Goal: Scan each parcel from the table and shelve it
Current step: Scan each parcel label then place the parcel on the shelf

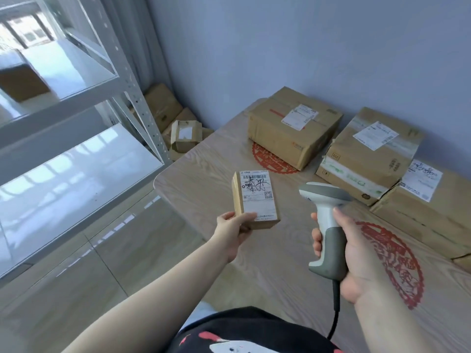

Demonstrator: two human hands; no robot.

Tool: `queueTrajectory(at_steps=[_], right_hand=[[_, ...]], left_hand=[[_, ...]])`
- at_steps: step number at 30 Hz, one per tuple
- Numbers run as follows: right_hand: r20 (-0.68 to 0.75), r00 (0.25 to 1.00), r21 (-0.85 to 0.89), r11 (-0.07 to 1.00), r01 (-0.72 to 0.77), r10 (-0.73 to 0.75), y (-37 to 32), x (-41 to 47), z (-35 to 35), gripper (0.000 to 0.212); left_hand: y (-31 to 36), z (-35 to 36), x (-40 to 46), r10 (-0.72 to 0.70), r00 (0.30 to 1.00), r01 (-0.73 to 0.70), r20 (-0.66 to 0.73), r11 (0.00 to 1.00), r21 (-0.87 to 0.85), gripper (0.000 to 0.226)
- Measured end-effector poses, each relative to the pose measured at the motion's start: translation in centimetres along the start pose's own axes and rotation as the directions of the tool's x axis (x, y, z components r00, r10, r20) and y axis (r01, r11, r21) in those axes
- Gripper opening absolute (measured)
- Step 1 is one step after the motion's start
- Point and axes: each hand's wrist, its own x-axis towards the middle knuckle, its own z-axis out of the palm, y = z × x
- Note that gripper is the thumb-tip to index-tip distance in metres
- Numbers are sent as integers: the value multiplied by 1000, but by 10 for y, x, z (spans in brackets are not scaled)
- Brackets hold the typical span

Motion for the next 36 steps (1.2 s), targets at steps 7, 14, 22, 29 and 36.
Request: queueTrajectory(at_steps=[7, 14, 22, 29, 36], right_hand=[[174, 985, -119, 993, 14, 7, 4, 2, 33, 49], [223, 975, -171, 985, 20, 19, 18, 1, 52, 46], [223, 975, -161, 987, 18, 18, 23, -5, 55, 44], [230, 973, -166, 986, 33, 6, 27, -7, 58, 49], [240, 971, -177, 984, 30, 13, 30, -11, 63, 46]], left_hand=[[-4, -12, -17, 101, 995, -101, 18, 995, 6, 39], [-1, -29, -24, 179, 984, -179, -5, 984, 15, 44], [-9, -36, -21, 183, 983, -183, -11, 983, 1, 51], [-8, -38, -23, 186, 982, -186, -5, 983, -3, 45], [-10, -43, -23, 171, 985, -171, -5, 985, -18, 55]])
